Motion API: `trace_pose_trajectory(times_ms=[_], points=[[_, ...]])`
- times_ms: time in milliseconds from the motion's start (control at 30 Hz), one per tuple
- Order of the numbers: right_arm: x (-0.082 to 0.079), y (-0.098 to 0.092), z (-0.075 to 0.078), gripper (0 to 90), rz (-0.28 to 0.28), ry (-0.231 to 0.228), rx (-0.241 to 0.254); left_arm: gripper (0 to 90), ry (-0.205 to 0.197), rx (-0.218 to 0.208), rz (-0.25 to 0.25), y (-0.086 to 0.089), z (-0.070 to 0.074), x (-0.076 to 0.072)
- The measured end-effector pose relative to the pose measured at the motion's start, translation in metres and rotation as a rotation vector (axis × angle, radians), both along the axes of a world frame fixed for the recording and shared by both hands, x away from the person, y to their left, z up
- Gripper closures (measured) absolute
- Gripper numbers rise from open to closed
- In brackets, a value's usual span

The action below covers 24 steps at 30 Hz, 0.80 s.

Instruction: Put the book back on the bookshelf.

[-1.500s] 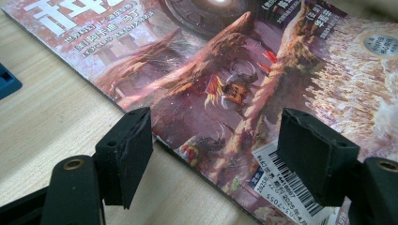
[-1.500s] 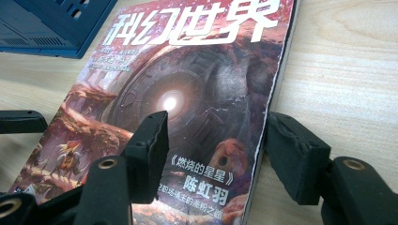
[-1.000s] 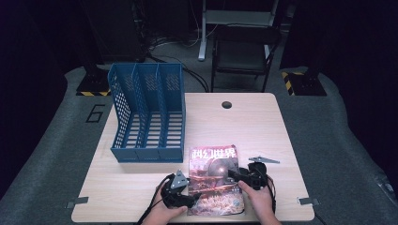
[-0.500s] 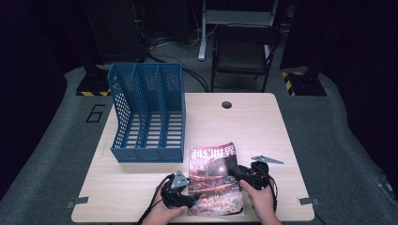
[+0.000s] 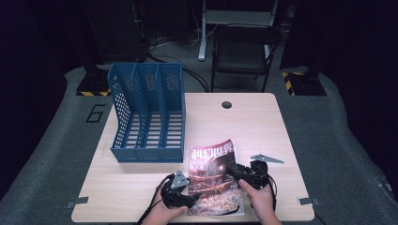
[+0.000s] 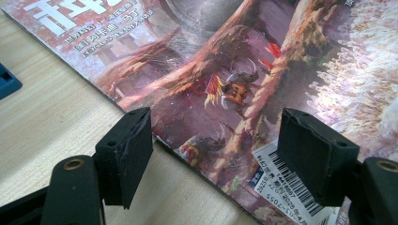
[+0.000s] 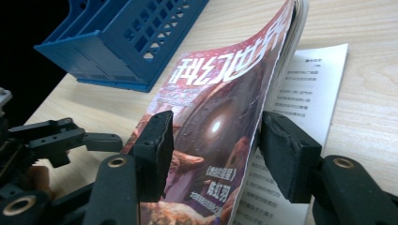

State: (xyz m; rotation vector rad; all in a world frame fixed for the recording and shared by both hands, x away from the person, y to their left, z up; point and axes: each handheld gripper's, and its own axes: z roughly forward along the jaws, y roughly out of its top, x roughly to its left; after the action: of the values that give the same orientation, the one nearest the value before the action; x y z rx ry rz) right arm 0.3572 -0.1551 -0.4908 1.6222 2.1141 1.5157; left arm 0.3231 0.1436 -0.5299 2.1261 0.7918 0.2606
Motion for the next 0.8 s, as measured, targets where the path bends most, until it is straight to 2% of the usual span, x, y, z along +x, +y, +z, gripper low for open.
trace_pose_trajectory(times_ms=[333,600,667,700,800], points=[[0.011,-0.003,-0.006,44.1,-0.003,0.041,-0.004,26.7,0.000,-0.001,0.001,0.000,0.000,0.000],[0.021,-0.005,-0.012,44.0,0.001,0.052,-0.017,27.2,0.004,0.006,-0.003,0.001,0.001,0.000],[0.024,-0.004,-0.014,43.9,-0.004,0.064,-0.022,27.9,0.016,0.003,-0.007,0.001,0.001,0.000],[0.025,-0.004,-0.016,44.0,-0.003,0.072,-0.023,28.6,0.007,-0.006,0.006,0.001,0.000,0.000],[0.031,-0.002,-0.020,44.2,0.017,0.089,-0.031,31.1,0.011,-0.004,0.003,0.003,0.001,0.001]])
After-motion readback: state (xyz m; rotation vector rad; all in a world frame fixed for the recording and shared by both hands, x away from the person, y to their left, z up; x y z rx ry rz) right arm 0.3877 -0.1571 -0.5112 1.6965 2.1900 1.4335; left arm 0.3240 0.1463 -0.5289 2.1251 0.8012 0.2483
